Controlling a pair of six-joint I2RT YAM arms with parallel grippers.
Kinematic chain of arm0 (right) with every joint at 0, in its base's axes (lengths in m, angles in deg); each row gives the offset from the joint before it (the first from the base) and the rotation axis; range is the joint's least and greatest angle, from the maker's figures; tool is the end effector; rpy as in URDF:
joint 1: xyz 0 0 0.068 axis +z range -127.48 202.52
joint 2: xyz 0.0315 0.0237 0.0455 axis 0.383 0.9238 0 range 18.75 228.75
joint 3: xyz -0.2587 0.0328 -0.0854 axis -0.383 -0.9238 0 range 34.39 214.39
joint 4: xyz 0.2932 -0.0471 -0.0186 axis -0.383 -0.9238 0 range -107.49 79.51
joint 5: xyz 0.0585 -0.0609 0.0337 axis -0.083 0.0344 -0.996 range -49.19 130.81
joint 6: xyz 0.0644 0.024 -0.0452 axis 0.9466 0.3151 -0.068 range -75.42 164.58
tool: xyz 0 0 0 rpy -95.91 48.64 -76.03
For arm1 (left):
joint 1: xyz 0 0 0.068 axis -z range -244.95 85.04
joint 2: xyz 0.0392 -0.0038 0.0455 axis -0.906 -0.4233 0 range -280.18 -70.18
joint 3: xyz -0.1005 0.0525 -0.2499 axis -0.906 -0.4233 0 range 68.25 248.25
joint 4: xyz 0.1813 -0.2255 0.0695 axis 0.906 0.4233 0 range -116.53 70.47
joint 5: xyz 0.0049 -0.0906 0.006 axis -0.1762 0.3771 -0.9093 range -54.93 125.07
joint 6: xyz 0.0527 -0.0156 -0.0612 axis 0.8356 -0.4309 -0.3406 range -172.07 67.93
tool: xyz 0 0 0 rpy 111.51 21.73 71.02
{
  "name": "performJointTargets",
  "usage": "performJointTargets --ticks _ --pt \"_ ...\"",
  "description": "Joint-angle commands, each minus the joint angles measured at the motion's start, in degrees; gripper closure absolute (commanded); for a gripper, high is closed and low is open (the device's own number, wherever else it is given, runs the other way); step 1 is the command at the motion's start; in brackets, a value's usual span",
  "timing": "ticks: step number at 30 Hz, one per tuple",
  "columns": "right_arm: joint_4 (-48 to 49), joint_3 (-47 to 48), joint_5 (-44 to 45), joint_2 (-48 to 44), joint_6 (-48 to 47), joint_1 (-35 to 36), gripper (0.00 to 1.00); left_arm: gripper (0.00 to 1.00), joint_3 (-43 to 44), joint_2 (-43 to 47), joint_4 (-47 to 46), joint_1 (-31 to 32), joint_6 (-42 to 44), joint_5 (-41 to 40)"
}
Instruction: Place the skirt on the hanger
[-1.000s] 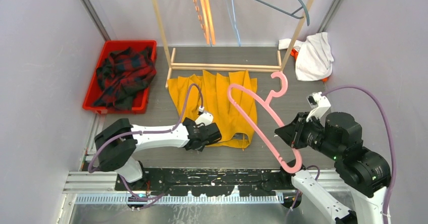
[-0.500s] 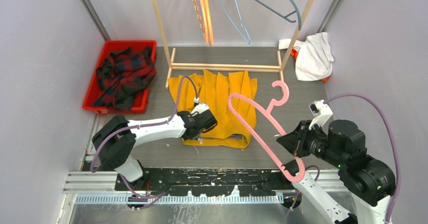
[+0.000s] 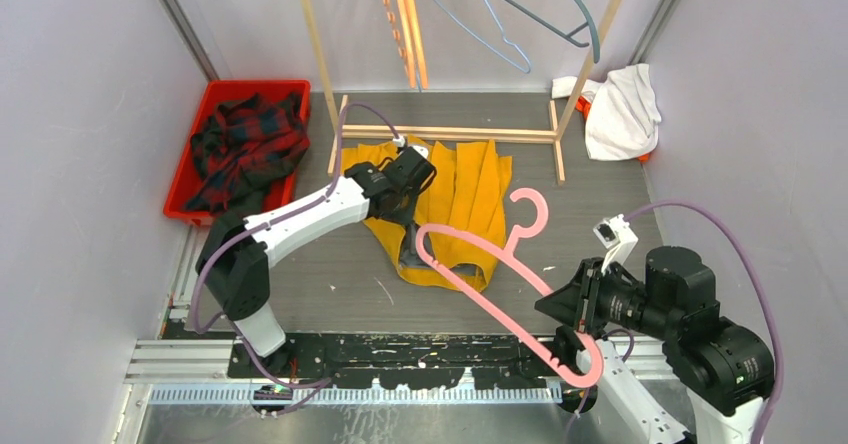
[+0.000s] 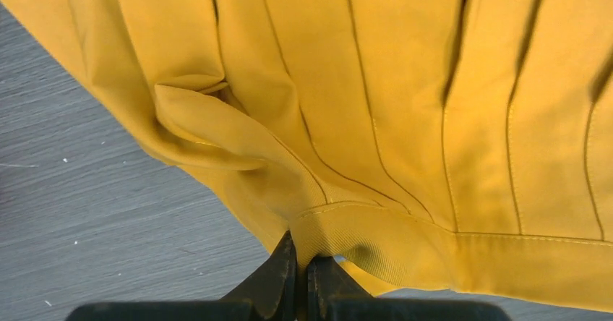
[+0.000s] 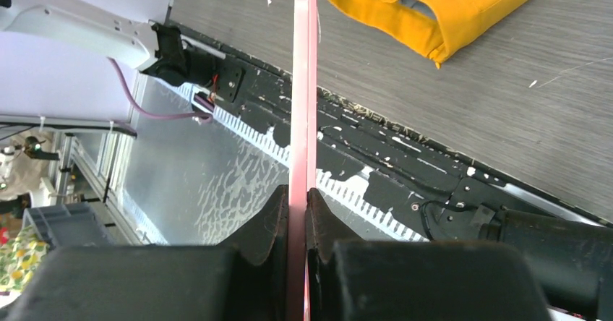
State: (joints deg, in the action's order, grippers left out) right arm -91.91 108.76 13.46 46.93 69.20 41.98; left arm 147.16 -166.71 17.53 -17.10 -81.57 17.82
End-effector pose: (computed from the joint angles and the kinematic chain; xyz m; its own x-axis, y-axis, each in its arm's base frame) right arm 0.0371 0.0482 0.4055 -0.7652 0.1220 -0.6321 -0.3642 0.7277 0.5813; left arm 0.2881 -0.2868 0.2235 -0.8162 0.2012 -0.5416 0.2433 0.9699 -0.0063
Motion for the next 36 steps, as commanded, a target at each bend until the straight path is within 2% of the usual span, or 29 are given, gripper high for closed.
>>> performJointTargets --ticks 1,7,15,20,29,36 --pt "2.6 -1.4 -5.1 -0.9 0.0 -0.6 0.99 1.0 4.8 -1.4 3.0 -0.4 2.0 4.5" --pt "6.3 -7.9 -3.9 -1.4 -0.4 -2.4 0.99 1.0 7.5 -2.3 5.7 -0.6 3.2 6.7" --pt "21.6 -16.6 -1.2 -0.8 2.9 -3.0 0.99 1.0 8.2 -1.1 6.8 -0.5 4.4 11.9" --pt "29.8 -21.3 -5.1 -0.2 6.7 -3.0 0.99 1.0 9.4 -1.3 7.2 -0.6 4.9 15.3" --pt "30.8 -24.8 -4.6 0.6 5.1 -2.9 0.99 1.0 15.5 -0.5 8.4 -0.6 4.4 20.0" --pt "50.0 -32.6 -2.5 -1.5 11.8 -2.6 0.99 1.0 19.1 1.0 7.7 0.1 2.0 28.3"
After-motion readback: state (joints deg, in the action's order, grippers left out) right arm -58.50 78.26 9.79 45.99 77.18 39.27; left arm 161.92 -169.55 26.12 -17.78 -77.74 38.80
